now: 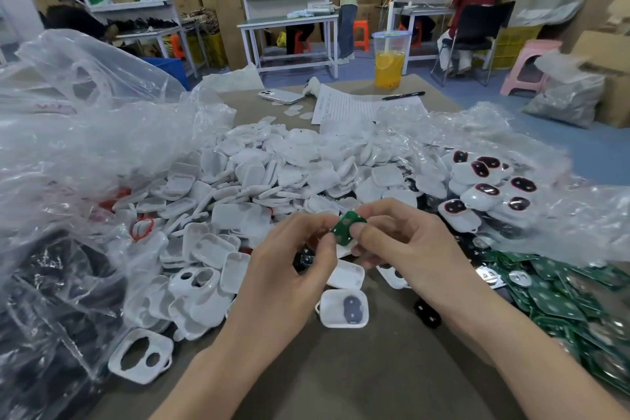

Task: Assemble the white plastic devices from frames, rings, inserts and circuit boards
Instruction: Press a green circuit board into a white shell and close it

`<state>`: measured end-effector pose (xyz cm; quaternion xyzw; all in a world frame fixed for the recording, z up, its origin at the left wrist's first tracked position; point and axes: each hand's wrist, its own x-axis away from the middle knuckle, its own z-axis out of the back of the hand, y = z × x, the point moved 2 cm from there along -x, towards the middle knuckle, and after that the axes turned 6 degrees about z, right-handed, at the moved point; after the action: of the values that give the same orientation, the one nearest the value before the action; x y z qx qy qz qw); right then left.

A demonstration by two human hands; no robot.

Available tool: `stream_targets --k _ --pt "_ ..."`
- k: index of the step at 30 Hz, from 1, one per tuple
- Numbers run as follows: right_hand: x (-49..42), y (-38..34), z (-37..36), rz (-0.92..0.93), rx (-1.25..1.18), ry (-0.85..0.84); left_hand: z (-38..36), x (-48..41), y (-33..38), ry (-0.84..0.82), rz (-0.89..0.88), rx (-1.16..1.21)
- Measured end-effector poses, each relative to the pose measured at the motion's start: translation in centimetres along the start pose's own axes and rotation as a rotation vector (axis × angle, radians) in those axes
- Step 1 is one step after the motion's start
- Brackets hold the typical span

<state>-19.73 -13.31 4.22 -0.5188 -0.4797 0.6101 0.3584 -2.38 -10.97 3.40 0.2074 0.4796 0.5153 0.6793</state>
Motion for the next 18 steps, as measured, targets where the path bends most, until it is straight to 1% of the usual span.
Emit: stream_targets --k 3,7,13,18 --pt "-0.02 0.05 0.12 0.004 0.052 0.014 0.08 -0.04 0.15 0.01 0.02 0.04" --pt "0.07 -0.02 0.29 -0.004 0.048 0.011 0.15 -0.02 0.13 -0.001 0.055 0.051" --pt "0.12 0.35 0.31 0.057 0.089 -0.056 0.09 0.09 0.28 -0.011 0.127 0.108" --pt "0.21 0.43 0.19 0.05 0.079 -0.052 0.32 0.14 0.55 -0.064 0.171 0.147"
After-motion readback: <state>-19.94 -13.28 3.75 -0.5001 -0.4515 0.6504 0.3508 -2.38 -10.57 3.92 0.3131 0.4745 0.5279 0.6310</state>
